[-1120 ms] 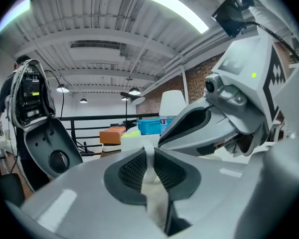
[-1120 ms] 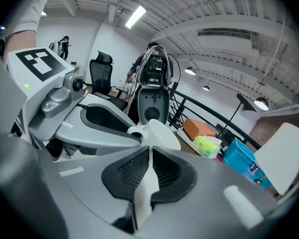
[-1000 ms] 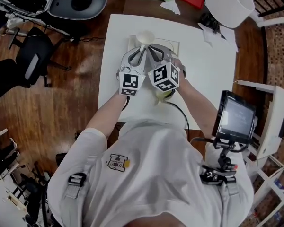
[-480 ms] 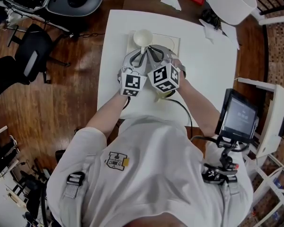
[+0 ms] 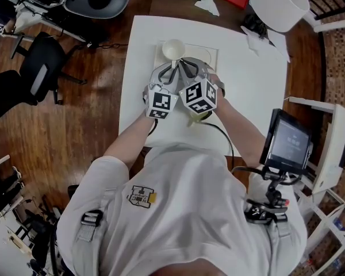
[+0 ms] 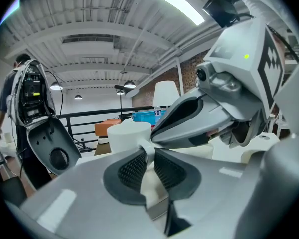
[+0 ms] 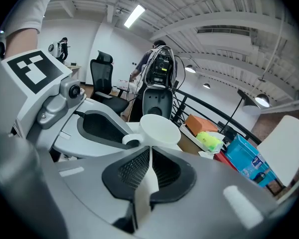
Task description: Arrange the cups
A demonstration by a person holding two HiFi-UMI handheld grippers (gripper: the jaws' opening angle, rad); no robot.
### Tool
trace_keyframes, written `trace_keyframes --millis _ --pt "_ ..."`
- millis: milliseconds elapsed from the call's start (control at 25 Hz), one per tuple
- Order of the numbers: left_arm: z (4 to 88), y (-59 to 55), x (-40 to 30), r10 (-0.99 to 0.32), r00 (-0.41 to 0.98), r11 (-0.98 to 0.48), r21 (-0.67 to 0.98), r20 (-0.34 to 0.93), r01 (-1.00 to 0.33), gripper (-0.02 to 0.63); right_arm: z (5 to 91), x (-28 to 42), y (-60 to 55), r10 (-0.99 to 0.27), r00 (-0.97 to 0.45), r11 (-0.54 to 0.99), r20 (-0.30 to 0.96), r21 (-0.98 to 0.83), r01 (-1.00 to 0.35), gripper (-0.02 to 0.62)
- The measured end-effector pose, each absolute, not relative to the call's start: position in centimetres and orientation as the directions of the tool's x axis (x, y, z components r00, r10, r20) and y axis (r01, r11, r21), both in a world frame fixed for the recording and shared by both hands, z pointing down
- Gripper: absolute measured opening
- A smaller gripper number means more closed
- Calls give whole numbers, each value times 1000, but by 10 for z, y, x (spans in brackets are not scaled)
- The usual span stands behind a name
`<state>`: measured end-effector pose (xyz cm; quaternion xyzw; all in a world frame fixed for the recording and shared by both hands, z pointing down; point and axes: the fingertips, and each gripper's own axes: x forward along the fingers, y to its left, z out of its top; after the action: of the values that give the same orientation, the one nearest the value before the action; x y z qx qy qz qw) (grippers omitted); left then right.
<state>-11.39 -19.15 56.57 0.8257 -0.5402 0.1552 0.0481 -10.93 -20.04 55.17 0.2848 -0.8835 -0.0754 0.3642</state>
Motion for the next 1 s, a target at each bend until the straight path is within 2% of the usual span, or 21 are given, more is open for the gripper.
trace_keyframes --millis 280,440,560,1000 --pt "565 -190 -113 -877 384 -419 -69 288 -905 44 553 -110 -201 -554 -576 829 601 332 -450 17" --pt "563 -179 -116 -871 405 -432 -42 278 -901 121 551 -108 -199 -549 -578 828 604 297 -476 20" --pt "560 -175 -127 -879 385 -414 -49 281 -909 121 547 -105 -203 -552 -583 823 597 276 -497 19" --pt "599 -101 -146 -837 328 -376 -24 437 -926 119 550 -50 -172 -576 -547 786 608 226 -576 18"
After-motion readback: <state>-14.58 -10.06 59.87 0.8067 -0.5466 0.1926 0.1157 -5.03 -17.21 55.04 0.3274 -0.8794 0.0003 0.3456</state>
